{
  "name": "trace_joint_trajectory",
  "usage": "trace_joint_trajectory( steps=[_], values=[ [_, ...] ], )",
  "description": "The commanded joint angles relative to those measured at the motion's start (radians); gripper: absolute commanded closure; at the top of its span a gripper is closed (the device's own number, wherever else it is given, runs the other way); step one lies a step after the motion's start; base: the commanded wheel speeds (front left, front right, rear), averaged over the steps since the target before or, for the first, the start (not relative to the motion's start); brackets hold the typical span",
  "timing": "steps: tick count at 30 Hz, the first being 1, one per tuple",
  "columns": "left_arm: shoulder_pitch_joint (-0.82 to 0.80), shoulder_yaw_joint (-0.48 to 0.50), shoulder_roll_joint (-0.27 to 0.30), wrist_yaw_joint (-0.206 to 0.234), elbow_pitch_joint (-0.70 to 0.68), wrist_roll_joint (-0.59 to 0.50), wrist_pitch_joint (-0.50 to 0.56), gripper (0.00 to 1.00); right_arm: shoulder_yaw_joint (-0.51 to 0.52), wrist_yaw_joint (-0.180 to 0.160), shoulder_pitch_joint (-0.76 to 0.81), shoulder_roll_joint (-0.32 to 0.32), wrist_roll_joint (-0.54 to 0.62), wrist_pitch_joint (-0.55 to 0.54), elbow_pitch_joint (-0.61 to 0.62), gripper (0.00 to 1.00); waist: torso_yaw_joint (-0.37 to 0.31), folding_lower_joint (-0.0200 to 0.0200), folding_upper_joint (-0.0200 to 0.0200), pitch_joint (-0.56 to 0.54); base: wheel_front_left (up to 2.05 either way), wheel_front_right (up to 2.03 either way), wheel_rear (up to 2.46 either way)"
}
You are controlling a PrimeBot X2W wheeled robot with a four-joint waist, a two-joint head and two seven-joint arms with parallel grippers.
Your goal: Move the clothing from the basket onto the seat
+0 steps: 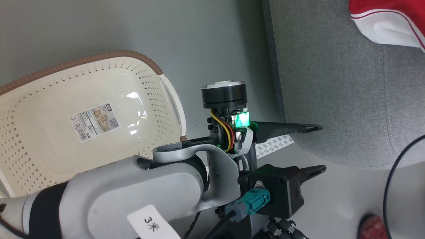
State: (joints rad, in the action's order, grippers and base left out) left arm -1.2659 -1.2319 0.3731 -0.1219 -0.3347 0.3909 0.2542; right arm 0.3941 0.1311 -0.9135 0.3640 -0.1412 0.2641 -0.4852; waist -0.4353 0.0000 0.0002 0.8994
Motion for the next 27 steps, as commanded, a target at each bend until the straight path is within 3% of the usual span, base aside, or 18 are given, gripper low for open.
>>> trace_joint_trajectory(
  steps=[1, 2, 3, 4, 5, 16, 22, 27],
  values=[
    [0.0, -0.004, 0.005, -0.002, -0.004, 0.005, 0.001, 0.0, 0.005, -0.001, -0.01, -0.003, 0.014, 0.001, -0.01, 1.0, -0.001, 0.0, -0.0002, -0.006, 0.0, 0.0, 0.0],
    [0.002, -0.005, 0.005, -0.002, -0.003, 0.006, 0.0, 0.0, 0.009, -0.001, -0.013, -0.008, 0.021, 0.002, -0.019, 0.98, 0.0, 0.0, -0.0002, -0.011, 0.0, 0.0, 0.0],
    [0.006, -0.007, 0.005, -0.002, -0.002, 0.007, -0.004, 0.0, 0.011, -0.001, -0.012, -0.013, 0.026, 0.001, -0.024, 0.77, 0.002, 0.0, -0.0002, -0.017, 0.0, 0.0, 0.0],
    [0.01, -0.007, 0.004, -0.002, 0.0, 0.008, -0.007, 0.0, 0.016, -0.001, -0.007, -0.019, 0.03, 0.001, -0.031, 0.48, 0.004, 0.0, -0.0002, -0.022, 0.0, 0.0, 0.0],
    [0.013, -0.008, 0.003, 0.0, 0.001, 0.009, -0.009, 0.0, 0.02, -0.001, 0.001, -0.024, 0.035, 0.001, -0.032, 0.0, 0.007, 0.0, -0.0002, -0.029, 0.0, 0.0, 0.0],
    [0.058, 0.002, 0.004, 0.038, 0.022, 0.01, -0.076, 0.0, 0.075, -0.001, 0.171, -0.124, 0.12, 0.001, 0.091, 0.0, 0.05, 0.0, -0.0002, -0.136, 0.0, 0.0, 0.0],
    [0.121, 0.026, 0.027, 0.09, 0.049, 0.019, -0.155, 0.0, 0.009, -0.001, 0.337, -0.223, 0.154, 0.001, 0.256, 0.0, 0.104, 0.0, -0.0002, -0.231, 0.0, 0.0, 0.0],
    [0.213, 0.065, 0.043, 0.164, 0.093, 0.043, -0.255, 0.0, -0.097, -0.001, 0.491, -0.288, 0.175, -0.023, 0.41, 0.0, 0.181, 0.0, -0.0002, -0.339, 0.0, 0.0, 0.0]
  ],
)
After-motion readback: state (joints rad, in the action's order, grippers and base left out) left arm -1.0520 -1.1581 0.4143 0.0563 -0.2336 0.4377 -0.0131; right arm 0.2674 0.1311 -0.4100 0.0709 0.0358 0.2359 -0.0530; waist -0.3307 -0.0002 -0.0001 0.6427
